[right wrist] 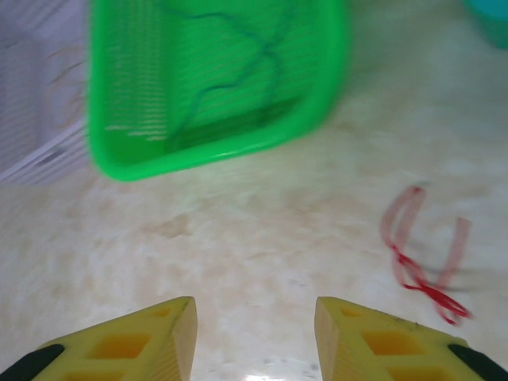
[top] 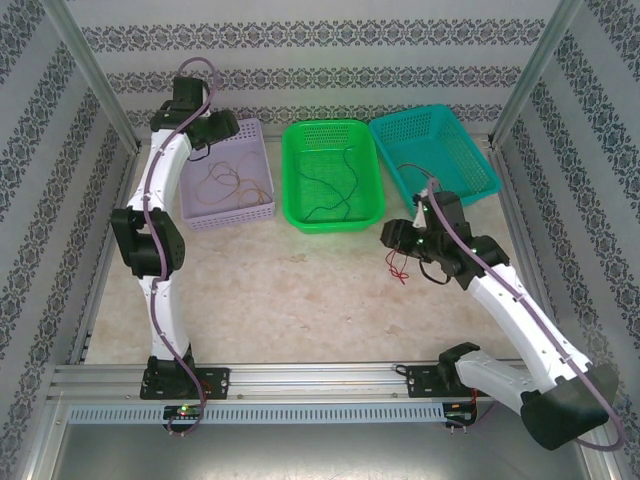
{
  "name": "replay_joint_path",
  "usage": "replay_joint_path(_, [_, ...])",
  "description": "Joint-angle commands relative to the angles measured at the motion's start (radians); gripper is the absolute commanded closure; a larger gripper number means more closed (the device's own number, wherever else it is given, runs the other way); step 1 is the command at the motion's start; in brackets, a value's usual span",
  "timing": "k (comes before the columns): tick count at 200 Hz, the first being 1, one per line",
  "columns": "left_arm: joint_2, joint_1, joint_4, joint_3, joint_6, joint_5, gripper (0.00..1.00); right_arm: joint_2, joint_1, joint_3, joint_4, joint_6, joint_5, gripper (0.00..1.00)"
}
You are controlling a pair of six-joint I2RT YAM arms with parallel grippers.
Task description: Untangle the cables
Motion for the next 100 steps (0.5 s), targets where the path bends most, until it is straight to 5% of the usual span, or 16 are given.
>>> replay_joint_path(1, [-0.133,-0.020,-0.017,-0.030,-0.057,0.009,0.26,-0.008,-0.065,-0.070,-0.096,0.081,0.066,0.56])
replay_joint_path(46, [-0.280,-0.064,0.007,-0.160,-0.104,0.135,0.27,0.116,-0.186,-0.166,-0.023,0.063,-0.027,0.56])
replay_joint_path(100, [-0.492,-0.234,0.116,-0.455,-0.189,0.224,0.31,0.325,-0.219,-0.162,0.142,0.044,-0.060,0.58])
